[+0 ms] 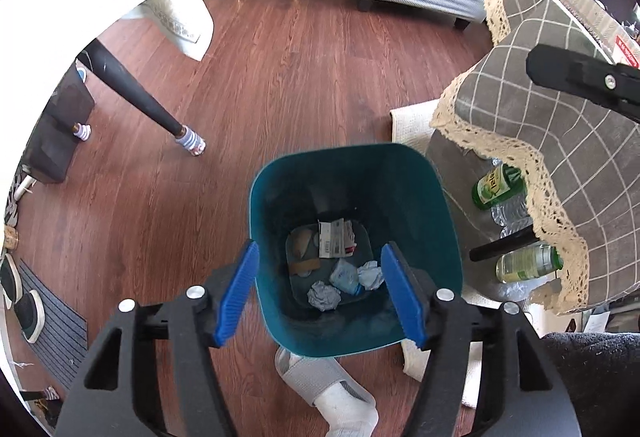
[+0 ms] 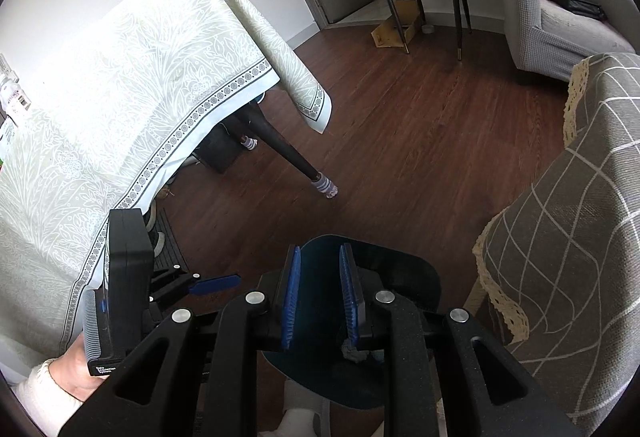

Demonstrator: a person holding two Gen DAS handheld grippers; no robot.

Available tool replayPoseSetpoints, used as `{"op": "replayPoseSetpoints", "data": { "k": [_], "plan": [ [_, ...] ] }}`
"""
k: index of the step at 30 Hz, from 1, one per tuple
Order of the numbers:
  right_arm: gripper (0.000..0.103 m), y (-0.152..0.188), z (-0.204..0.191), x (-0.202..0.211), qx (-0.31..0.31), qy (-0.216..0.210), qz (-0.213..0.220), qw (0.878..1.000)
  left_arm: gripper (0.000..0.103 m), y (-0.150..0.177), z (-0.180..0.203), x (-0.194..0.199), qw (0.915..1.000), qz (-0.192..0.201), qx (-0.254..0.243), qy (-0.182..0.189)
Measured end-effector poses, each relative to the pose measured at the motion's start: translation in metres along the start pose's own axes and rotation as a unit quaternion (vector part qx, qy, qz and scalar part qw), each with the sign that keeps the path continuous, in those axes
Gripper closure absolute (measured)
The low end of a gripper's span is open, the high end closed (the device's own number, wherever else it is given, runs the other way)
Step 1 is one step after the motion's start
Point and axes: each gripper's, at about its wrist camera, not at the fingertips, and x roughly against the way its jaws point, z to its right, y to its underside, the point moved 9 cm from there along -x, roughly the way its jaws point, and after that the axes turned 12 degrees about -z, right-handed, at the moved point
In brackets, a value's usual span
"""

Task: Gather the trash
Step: 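Move both open tools back to the box and black bag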

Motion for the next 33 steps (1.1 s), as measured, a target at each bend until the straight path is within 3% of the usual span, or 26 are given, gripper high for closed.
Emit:
{"op": "replayPoseSetpoints", "data": {
  "k": [7,10,17,22,27,33],
  "plan": [
    [0.082,0.0,0.007,0.016,-0.003,0.007,0.013,1.0,0.034,-0.013,0.005,0.025,0.9991,0.042,0.005,0.003],
    [0.079,0.002,0.01,0.021,-0.004,0.009,0.016,1.0,0.032,-0.022,0.008,0.046,0.9966,0.081,0.01,0.003],
    [0.071,0.008,0.017,0.035,-0.002,0.01,0.02,1.0,0.027,-0.043,0.038,0.106,0.9826,0.183,0.002,0.028],
    [0.058,0.008,0.025,0.059,0.003,0.026,0.038,0.999,0.024,-0.053,0.064,0.14,0.9707,0.237,-0.005,0.039],
    [0.049,0.012,0.04,0.089,0.0,0.038,0.063,0.997,0.022,-0.063,0.092,0.159,0.9624,0.267,-0.013,0.05],
    [0.046,0.021,0.066,0.119,-0.011,0.052,0.083,0.995,0.021,-0.075,0.13,0.17,0.9581,0.278,-0.024,0.063]
  ]
}}
